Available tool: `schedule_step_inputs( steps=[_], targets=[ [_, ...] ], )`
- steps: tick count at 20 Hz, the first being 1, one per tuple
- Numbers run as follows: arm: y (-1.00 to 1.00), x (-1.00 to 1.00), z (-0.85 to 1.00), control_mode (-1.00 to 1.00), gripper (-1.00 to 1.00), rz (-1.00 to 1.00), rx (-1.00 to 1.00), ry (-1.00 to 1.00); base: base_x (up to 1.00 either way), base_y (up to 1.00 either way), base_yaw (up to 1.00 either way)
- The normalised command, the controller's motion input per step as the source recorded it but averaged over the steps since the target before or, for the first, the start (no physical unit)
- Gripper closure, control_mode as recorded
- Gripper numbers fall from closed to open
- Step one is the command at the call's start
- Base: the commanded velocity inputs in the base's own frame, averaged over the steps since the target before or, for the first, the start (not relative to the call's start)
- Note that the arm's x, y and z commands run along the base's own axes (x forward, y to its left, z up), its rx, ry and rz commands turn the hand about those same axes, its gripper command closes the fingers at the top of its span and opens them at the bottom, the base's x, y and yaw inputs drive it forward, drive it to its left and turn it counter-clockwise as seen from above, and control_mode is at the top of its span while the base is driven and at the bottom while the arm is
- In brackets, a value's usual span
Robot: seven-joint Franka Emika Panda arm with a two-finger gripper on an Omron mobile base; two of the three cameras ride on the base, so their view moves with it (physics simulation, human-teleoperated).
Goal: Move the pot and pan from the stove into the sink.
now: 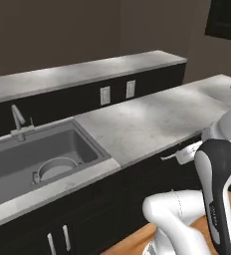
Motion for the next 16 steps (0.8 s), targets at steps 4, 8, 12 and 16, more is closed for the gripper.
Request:
schedule_step_inputs(
  steps=[4, 8, 12, 16],
  targets=[
    [0.0, 0.0, 0.0, 1.0, -1.0, 0.0, 0.0, 0.0, 0.05, -0.34, -0.45],
    [0.0, 0.0, 0.0, 1.0, -1.0, 0.0, 0.0, 0.0, 0.04, -0.31, -0.45],
    [0.0, 0.0, 0.0, 1.0, -1.0, 0.0, 0.0, 0.0, 0.03, -0.31, -0.45],
    [0.0, 0.0, 0.0, 1.0, -1.0, 0.0, 0.0, 0.0, 0.03, -0.31, -0.45]
  ],
)
